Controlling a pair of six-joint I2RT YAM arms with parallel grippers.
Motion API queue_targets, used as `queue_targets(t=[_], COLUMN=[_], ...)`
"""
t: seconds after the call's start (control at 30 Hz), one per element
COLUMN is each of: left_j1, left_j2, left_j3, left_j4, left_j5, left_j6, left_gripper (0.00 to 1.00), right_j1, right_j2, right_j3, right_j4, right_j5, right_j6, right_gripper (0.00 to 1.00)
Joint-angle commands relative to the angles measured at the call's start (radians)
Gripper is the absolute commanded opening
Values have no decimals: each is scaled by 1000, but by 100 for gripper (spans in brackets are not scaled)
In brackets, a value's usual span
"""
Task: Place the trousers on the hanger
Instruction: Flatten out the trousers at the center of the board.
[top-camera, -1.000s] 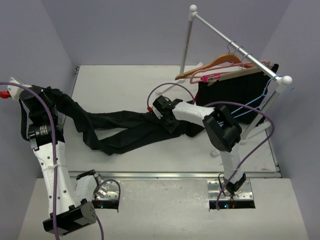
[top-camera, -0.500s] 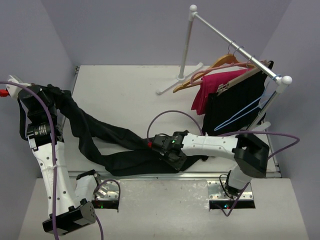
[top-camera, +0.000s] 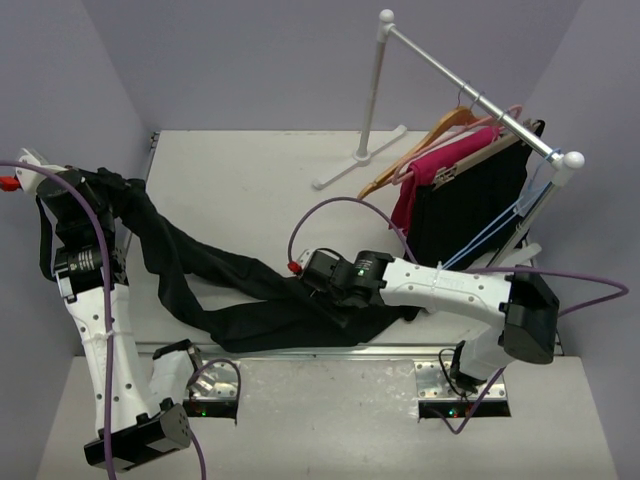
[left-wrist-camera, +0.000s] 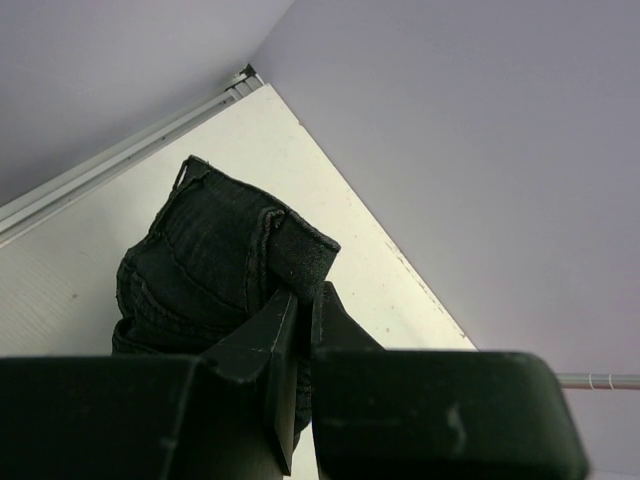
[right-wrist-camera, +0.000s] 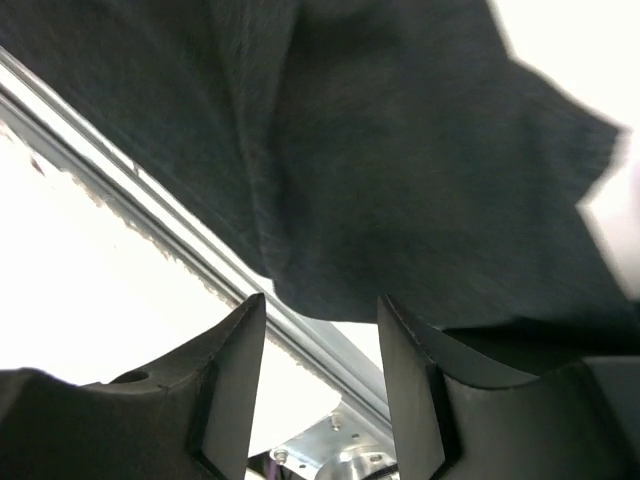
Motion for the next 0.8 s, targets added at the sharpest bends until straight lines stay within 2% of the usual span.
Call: queue_targets(t=[0.0,0.17,0.37,0.43,0.47,0.5,0.53,0.57,0.67,0.77], left_j1=[-12,-14,-32,-32,-32,-32,-32,-32,-32,-32], left_j2=[-26,-21,-23,-24,-25,-26,-26,-29,-36,-41], left_j3=[24,49,56,46,42,36,34,25,5,0], left_j4=[104,91,85,91,93,96,99,103,115,121], left_j5=[6,5,-21,-17,-12,-7,-4,-2,0,-6], left_j6=[14,18,27,25,23,23,23,23,23,26], left_gripper=[3,3,3,3,3,3,3,3,3,3], right_j1=[9,5,1,-3,-4,-4,-4,-2,2,14], right_j2=[60,181,210,208,205,200,192,172,103,56], right_j3=[-89,-84,-106,-118,-116,-108,-95,-65,29,130], right_j4=[177,209,237,248,241,228,212,181,78,-6], right_j5=[-92,-74,-62,-34,-21,-13,-13,-44,-293,-474], right_j6=[-40,-71,-52,-52,-55,-58,-60,-68,-120,-178], right_gripper=[50,53,48,19,9,2,0,0,0,0])
